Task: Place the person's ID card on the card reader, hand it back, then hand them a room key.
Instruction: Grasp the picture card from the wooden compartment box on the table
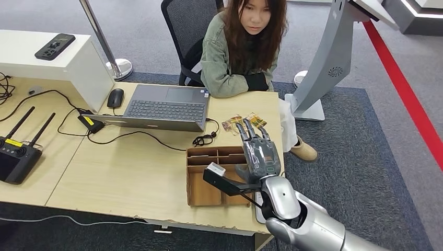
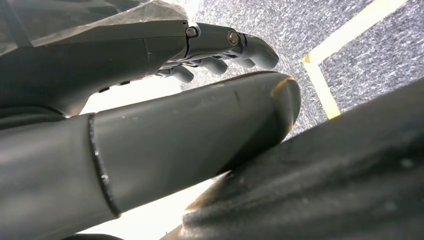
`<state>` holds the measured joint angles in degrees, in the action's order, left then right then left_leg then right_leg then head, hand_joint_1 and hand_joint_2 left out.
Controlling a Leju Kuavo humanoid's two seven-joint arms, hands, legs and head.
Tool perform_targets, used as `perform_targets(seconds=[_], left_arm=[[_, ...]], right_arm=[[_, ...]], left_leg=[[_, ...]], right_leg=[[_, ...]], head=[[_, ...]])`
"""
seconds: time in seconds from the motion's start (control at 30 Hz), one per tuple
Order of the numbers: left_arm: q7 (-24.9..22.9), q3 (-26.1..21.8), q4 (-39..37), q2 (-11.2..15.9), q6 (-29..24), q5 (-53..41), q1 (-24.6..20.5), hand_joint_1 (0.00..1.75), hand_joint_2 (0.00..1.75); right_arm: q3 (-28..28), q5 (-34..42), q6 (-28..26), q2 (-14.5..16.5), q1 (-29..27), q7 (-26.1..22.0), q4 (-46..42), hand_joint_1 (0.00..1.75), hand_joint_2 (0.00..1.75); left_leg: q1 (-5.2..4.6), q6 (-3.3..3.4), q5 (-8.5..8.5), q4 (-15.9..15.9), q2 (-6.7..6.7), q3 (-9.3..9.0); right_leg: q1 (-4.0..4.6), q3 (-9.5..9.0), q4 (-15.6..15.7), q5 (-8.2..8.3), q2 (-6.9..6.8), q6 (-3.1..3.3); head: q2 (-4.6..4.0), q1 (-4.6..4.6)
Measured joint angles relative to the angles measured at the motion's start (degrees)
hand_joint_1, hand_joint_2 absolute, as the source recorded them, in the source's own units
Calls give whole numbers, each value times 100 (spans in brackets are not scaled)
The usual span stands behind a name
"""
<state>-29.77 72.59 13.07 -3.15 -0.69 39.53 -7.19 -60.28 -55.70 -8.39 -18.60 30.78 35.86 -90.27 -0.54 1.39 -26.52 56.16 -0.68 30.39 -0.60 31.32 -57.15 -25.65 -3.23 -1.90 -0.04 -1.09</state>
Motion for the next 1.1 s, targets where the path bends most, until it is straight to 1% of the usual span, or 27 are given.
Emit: perform_targets(seconds=[0.07,0.17,0.23,0.37,0.5,0.87,1.1], left_arm=[[-260,1,6,42,-49,-58,-42,0,0],[-794,12,34,109,-88,-170,-147,0,0],[-912,15,49,124,-105,-188,-170,0,0],[-932,15,74,119,-184,-186,-169,0,0],[-953,15,85,73,-264,-174,-159,0,0],[-879,7,86,34,-283,-146,-143,0,0],[-876,6,86,29,-283,-146,-143,0,0]], right_arm=[[48,-113,-33,-27,-61,4,4,0,175],[86,-470,93,-54,-91,7,22,0,175],[90,-772,242,-61,-99,8,47,0,175],[70,-1254,513,-52,-106,8,129,2,175],[5,-1449,669,19,-99,7,242,2,175],[-200,-1407,943,292,134,-9,604,1,175],[-223,-1383,953,323,166,-12,658,2,175]], left_leg=[[1,0,0,0,0,0],[3,-1,0,0,-8,-3],[4,-1,0,0,-14,-6],[5,-1,0,0,-10,-6],[6,-1,0,0,-8,-4],[6,-1,0,0,-7,-2],[6,-1,0,0,-6,-2]], right_leg=[[1,-2,0,0,-1,0],[2,-9,0,2,3,3],[3,-9,0,3,9,5],[4,-9,0,3,9,4],[4,-9,0,3,9,4],[5,-7,0,3,9,4],[5,-7,-1,3,9,4]], head=[[0,-1],[0,-2],[0,-1],[0,-2],[0,-1],[0,-1],[0,-1]])
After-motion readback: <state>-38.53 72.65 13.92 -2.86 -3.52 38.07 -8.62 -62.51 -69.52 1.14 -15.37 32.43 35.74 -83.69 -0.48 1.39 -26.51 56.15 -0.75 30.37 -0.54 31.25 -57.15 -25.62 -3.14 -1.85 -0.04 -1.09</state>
